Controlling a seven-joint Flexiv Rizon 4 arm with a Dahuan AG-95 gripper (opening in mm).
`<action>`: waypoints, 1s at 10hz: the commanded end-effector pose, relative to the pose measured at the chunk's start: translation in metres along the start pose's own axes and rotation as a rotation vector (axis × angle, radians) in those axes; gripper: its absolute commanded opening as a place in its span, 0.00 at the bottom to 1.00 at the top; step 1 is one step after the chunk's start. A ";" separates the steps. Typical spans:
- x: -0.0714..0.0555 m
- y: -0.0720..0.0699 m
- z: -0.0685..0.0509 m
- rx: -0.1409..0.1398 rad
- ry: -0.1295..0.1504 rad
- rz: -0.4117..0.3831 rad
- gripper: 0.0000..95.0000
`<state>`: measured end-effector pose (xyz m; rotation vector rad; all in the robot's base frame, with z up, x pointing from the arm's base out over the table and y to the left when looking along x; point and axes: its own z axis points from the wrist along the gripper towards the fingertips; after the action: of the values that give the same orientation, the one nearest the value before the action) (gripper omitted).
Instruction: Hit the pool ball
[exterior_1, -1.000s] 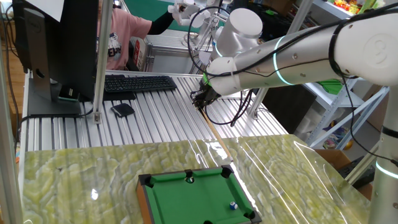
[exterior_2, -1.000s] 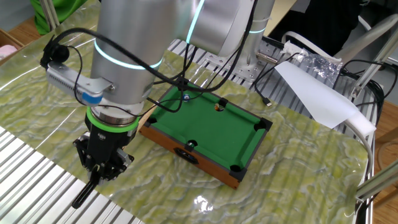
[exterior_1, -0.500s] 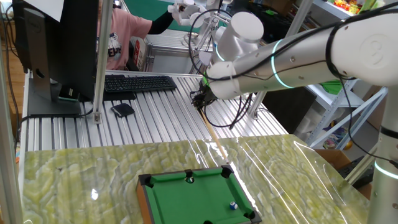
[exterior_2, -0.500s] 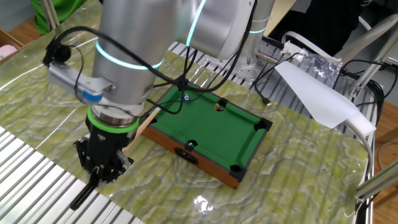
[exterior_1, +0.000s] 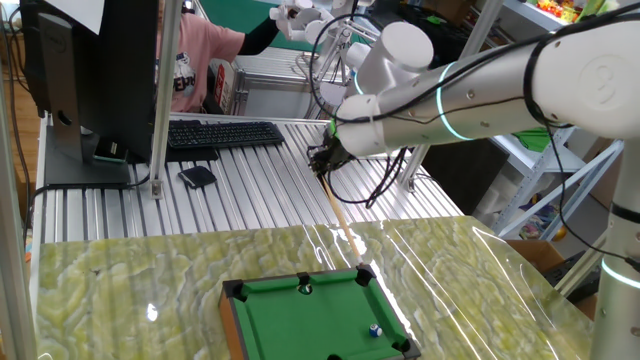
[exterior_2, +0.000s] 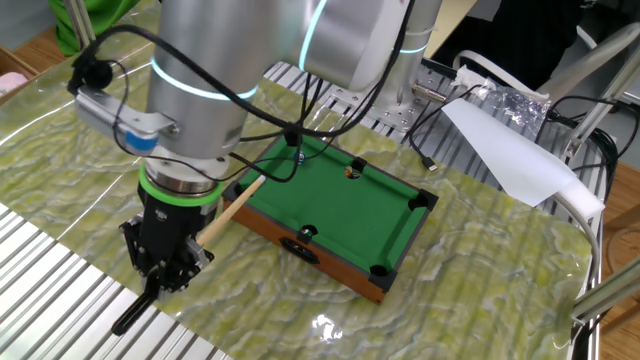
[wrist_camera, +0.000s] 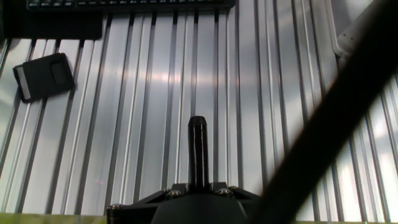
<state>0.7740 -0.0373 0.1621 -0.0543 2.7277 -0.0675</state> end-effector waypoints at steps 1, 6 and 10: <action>0.002 0.000 -0.002 0.041 -0.035 -0.038 0.00; 0.002 0.002 -0.003 0.037 -0.016 -0.011 0.00; 0.004 0.010 -0.005 0.035 -0.018 -0.026 0.00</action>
<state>0.7693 -0.0289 0.1629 -0.0627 2.7000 -0.1262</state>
